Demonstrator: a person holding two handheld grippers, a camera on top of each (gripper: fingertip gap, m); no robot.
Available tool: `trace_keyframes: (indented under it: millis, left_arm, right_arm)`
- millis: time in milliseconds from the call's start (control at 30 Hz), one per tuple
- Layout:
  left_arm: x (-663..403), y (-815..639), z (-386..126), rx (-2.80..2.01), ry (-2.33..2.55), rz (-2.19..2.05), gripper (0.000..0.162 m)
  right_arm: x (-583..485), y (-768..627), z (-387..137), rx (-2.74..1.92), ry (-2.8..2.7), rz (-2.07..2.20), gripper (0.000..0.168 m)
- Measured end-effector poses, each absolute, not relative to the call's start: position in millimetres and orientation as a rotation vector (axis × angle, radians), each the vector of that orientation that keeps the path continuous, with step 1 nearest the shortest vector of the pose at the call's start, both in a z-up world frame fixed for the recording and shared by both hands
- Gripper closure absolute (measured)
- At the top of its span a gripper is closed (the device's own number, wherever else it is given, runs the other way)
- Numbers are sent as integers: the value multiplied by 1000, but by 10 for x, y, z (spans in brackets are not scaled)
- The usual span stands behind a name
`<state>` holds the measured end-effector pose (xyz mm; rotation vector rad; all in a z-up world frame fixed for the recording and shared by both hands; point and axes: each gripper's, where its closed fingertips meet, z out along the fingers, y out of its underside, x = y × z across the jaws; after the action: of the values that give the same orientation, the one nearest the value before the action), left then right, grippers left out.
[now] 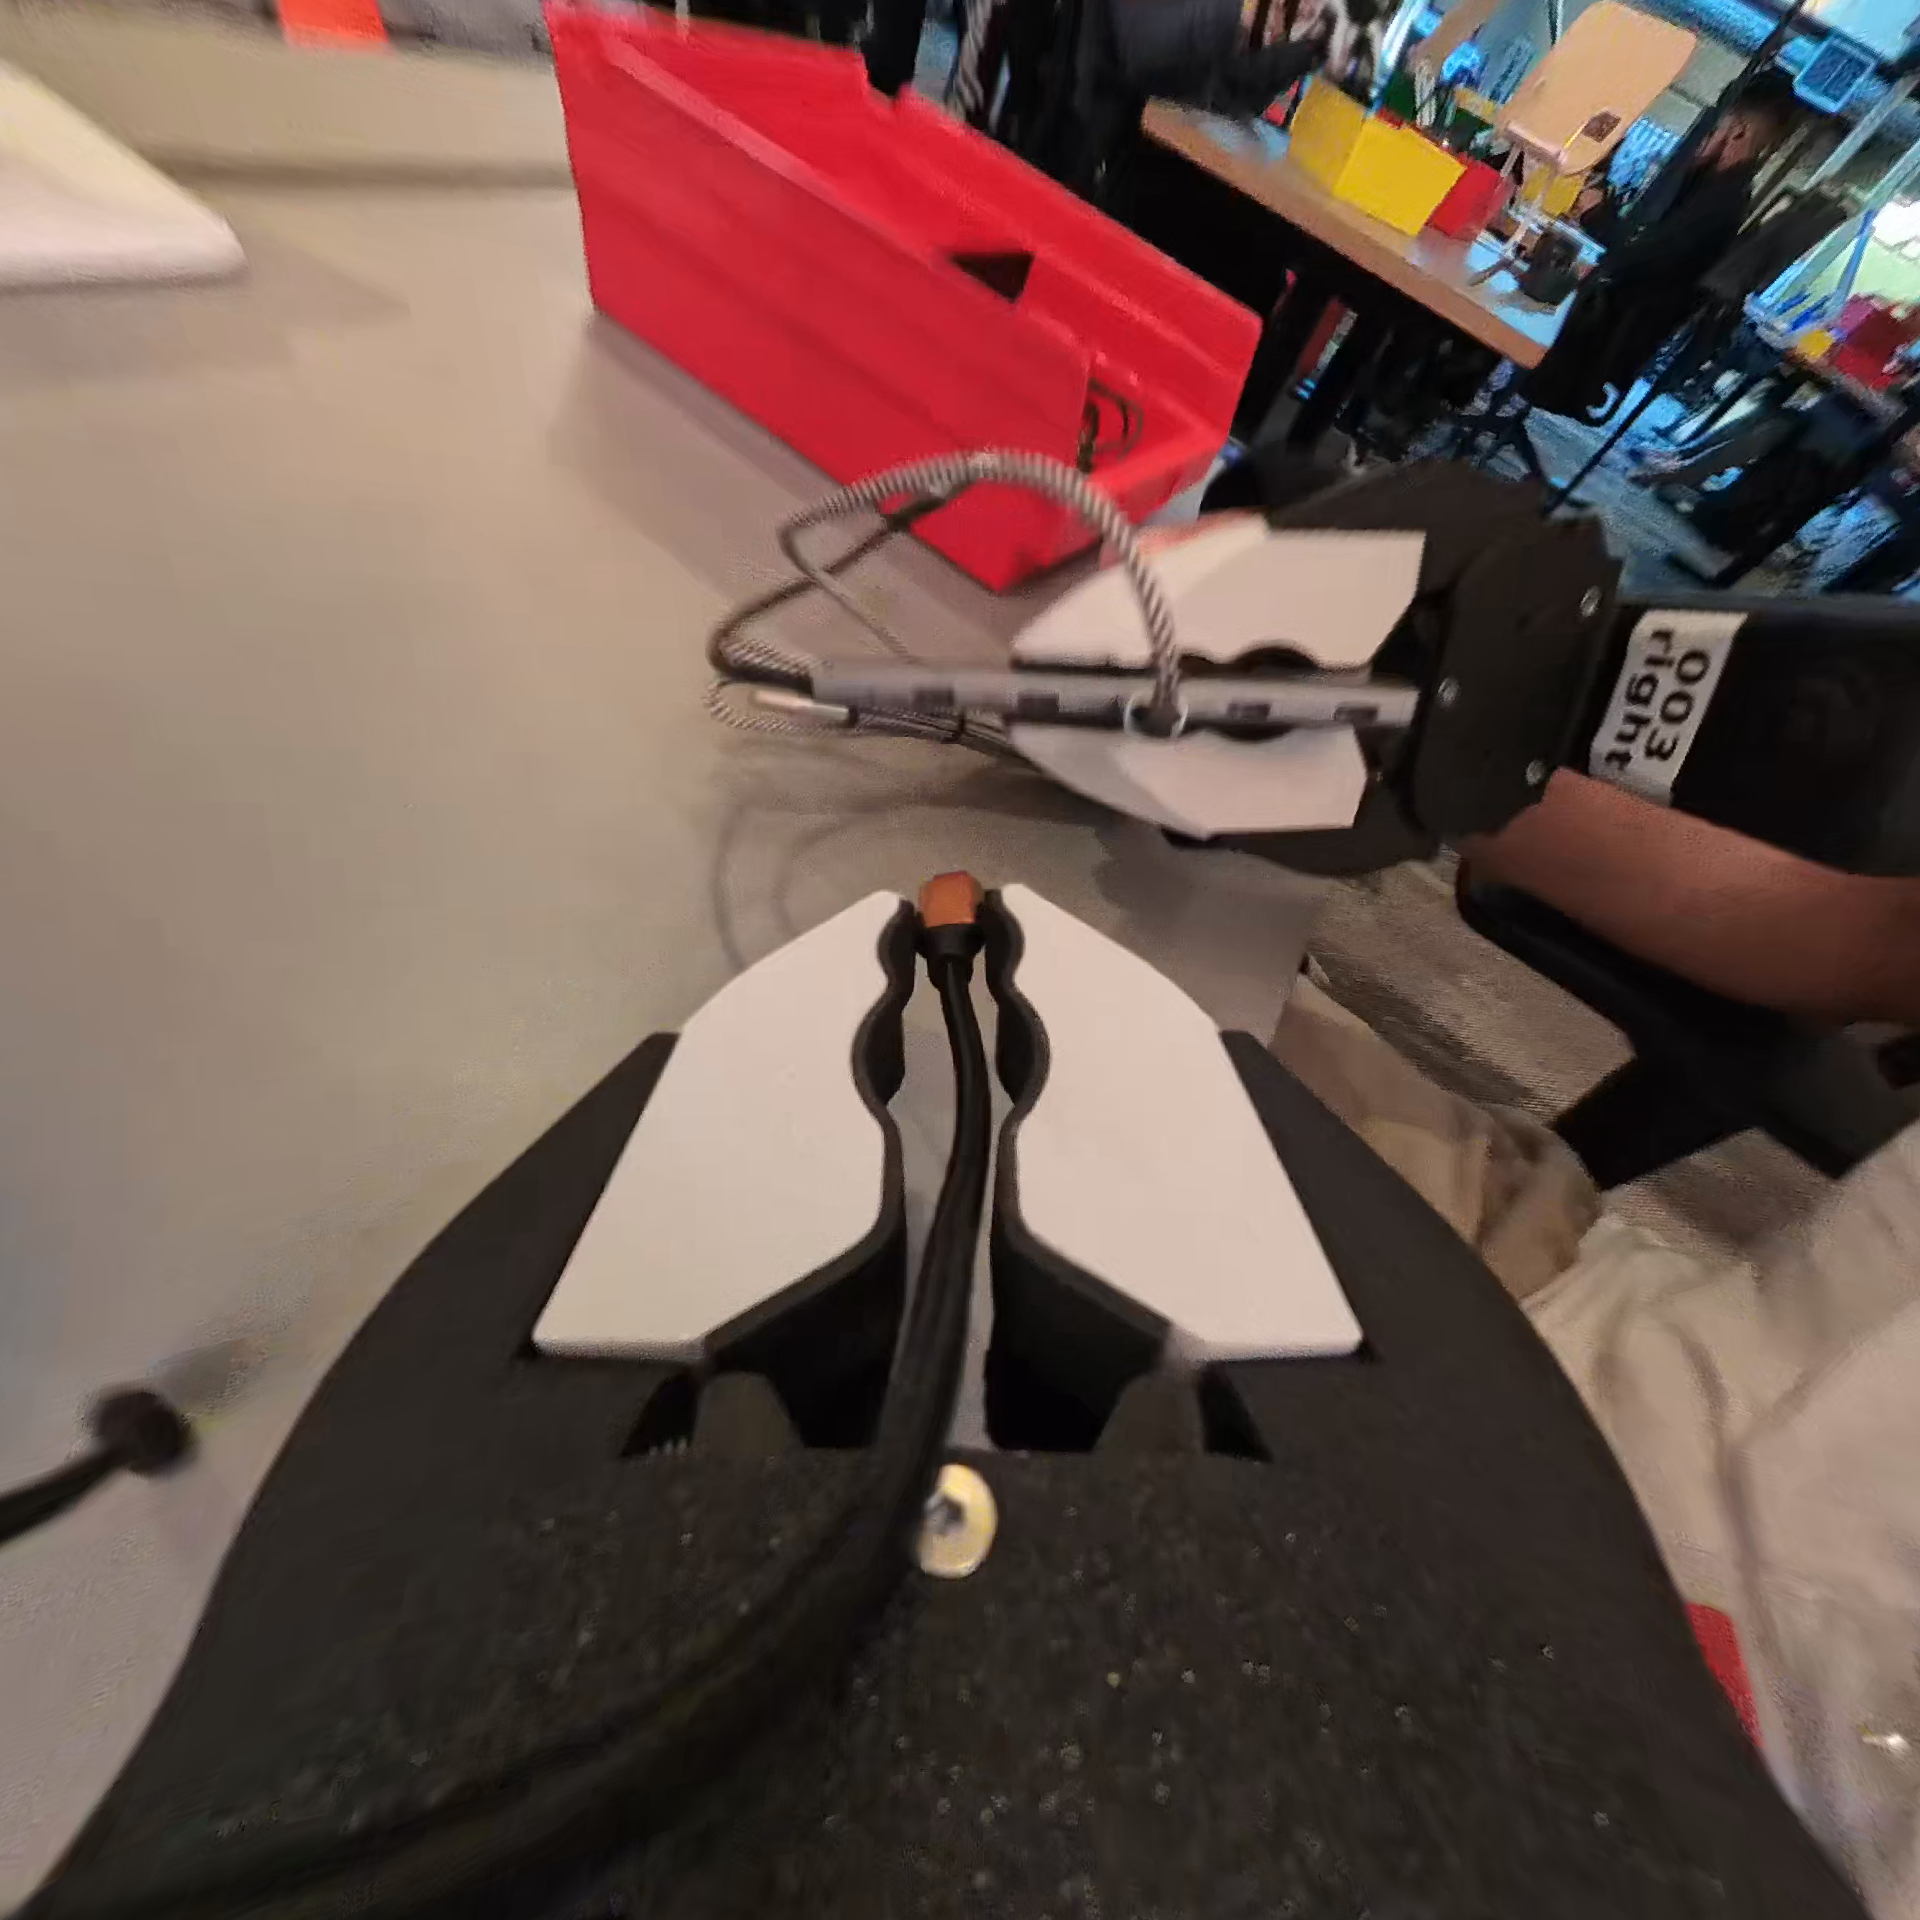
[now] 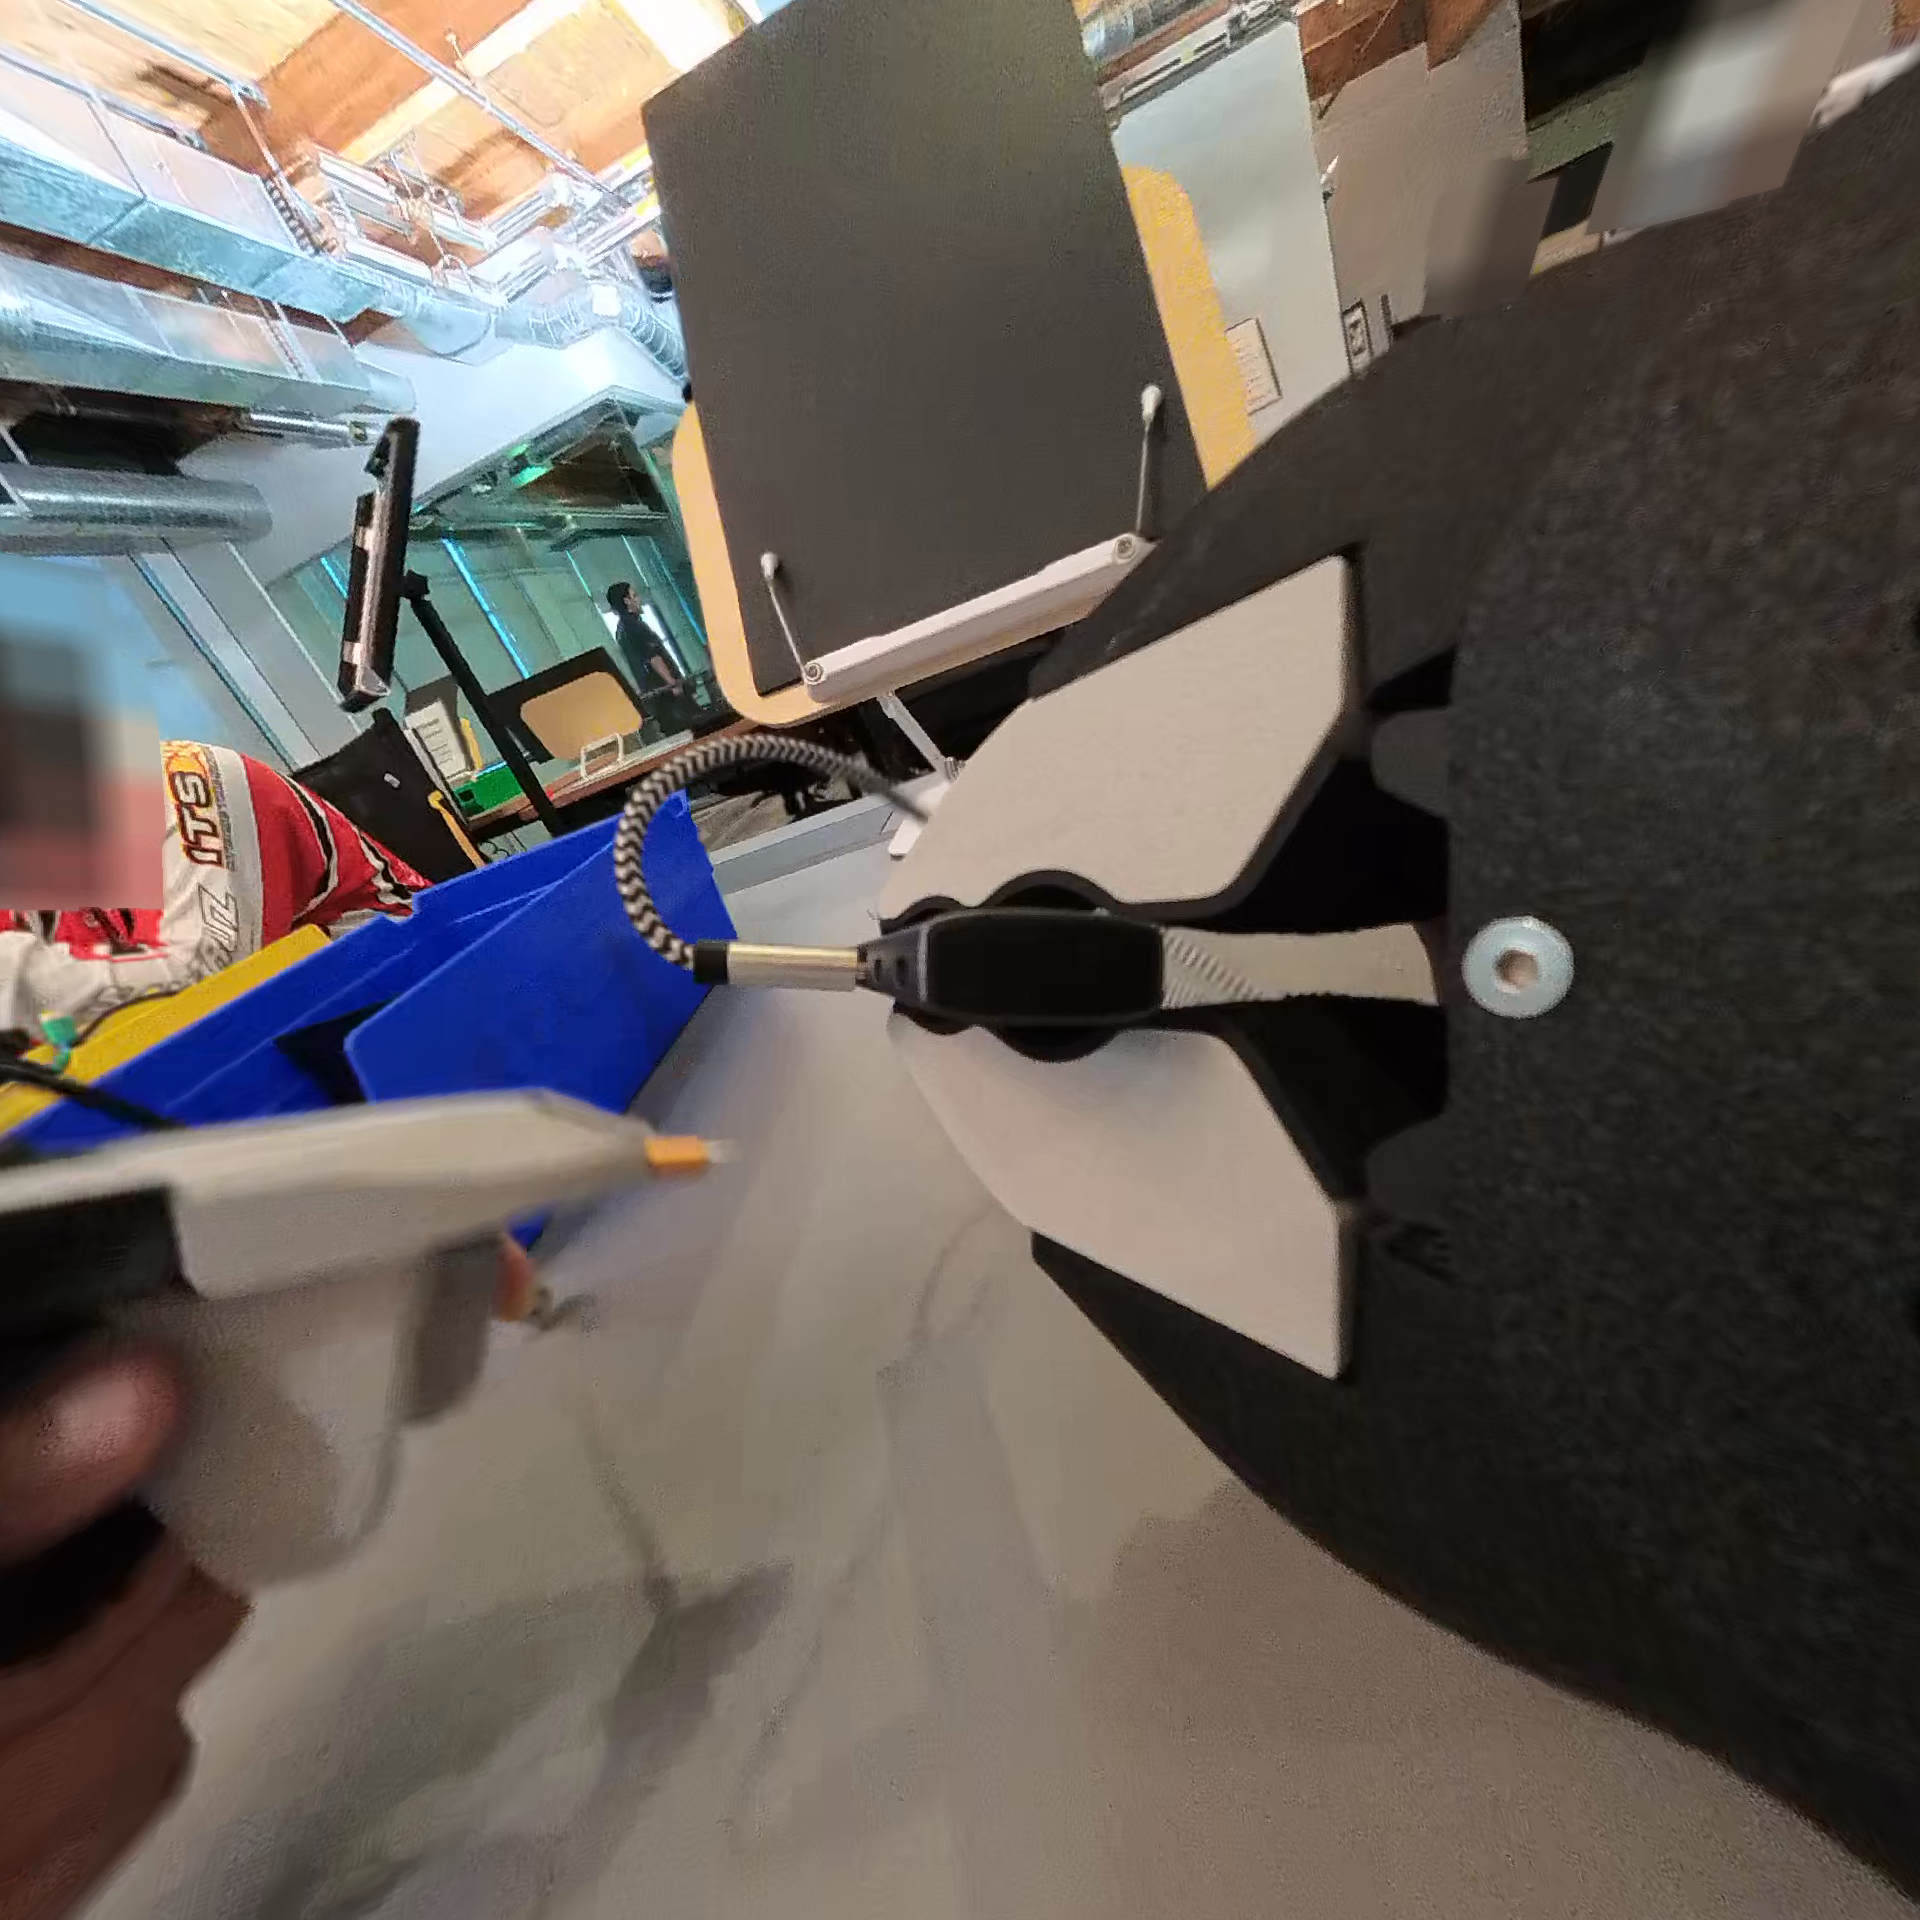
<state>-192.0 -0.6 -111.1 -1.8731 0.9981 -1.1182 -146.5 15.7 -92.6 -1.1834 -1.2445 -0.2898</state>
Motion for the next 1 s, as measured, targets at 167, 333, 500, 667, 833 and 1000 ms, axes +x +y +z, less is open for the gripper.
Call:
trace_keyframes:
  millis: [167, 333, 500, 667, 833, 1000]
  left_arm:
    - [-1752, -98, -1605, -2117, 994, -1202, 150]
    - [-1804, -129, -1685, -2243, 1119, -1059, 111]
    - [-2172, -154, -1663, -2247, 1261, -754, 105]
    - [-2759, -51, -1717, -2284, 1467, -258, 111]
    - [-3028, 79, -1353, -2223, 1418, -127, 117]
    - [-2190, -169, -557, -1810, 1170, -931, 127]
  right_arm:
    - [-1428, 168, -962, -1170, -1254, -326, 157]
    - [-1387, 207, -1032, -1214, -1255, -315, 158]
    - [-1334, 191, -1090, -1225, -1275, -340, 158]
    - [-1237, 241, -1102, -1249, -1272, -395, 158]
    - [-1254, 253, -1090, -1248, -1271, -384, 158]
    - [-1473, 175, -995, -1193, -1269, -338, 158]
